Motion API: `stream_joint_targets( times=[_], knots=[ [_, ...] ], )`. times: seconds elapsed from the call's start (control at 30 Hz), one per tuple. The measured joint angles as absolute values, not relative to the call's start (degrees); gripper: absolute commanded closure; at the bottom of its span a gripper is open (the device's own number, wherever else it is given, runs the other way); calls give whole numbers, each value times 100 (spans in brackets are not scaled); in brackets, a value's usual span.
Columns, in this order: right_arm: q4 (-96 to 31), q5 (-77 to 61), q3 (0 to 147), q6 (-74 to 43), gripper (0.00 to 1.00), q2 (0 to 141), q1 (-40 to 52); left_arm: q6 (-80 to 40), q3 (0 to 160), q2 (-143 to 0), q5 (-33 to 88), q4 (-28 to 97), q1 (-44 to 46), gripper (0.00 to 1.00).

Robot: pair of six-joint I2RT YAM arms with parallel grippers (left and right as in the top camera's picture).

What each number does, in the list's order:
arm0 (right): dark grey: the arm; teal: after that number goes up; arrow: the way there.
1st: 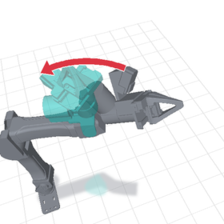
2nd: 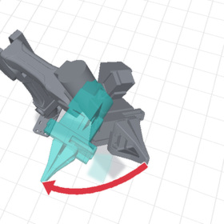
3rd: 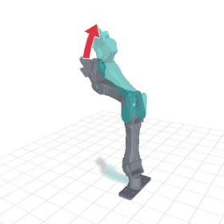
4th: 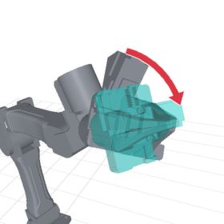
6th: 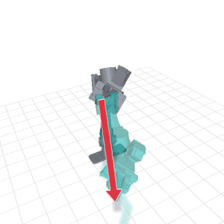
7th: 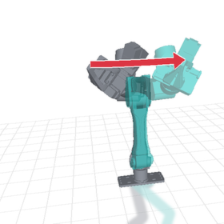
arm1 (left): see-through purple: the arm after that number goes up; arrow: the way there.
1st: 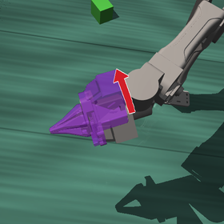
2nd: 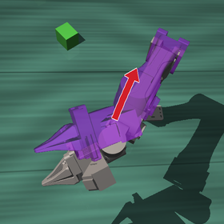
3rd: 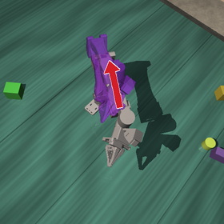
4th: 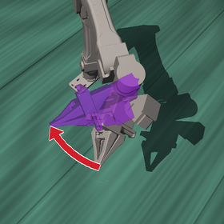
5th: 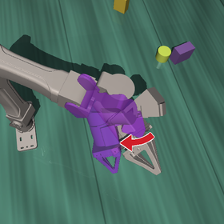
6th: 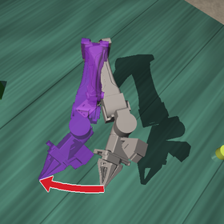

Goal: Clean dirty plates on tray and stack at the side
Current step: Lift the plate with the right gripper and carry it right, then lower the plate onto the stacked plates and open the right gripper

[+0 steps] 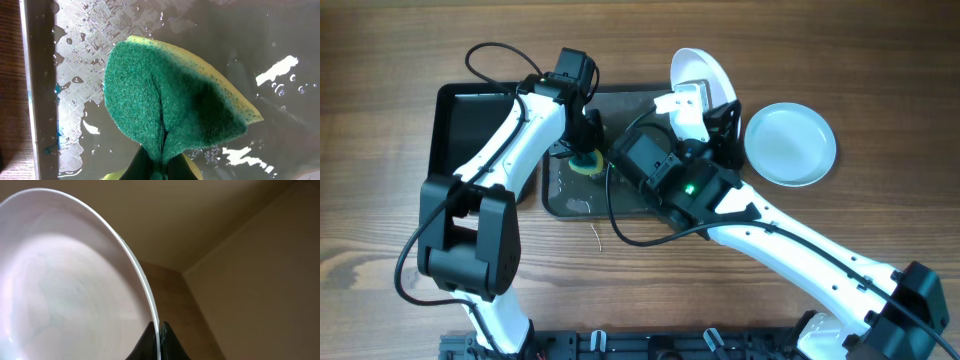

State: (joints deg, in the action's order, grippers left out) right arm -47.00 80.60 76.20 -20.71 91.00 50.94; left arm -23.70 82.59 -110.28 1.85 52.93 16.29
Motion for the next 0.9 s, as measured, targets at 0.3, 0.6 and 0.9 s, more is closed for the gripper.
stream_joint_targets(
  times=[0.3, 0.6, 0.9],
  knots=[
    [-4842, 6573, 7620, -2047, 96, 9100, 4991, -2370, 8259, -11028, 185, 5293, 1629, 96],
    [-5015, 2285, 7620, -2294, 96, 9100, 3242, -2370, 8259, -11028, 185, 5288, 1629, 96],
    [-5172, -290, 7620, -2335, 96, 9100, 425, -2370, 8259, -11028, 187, 5245, 1629, 96]
  ],
)
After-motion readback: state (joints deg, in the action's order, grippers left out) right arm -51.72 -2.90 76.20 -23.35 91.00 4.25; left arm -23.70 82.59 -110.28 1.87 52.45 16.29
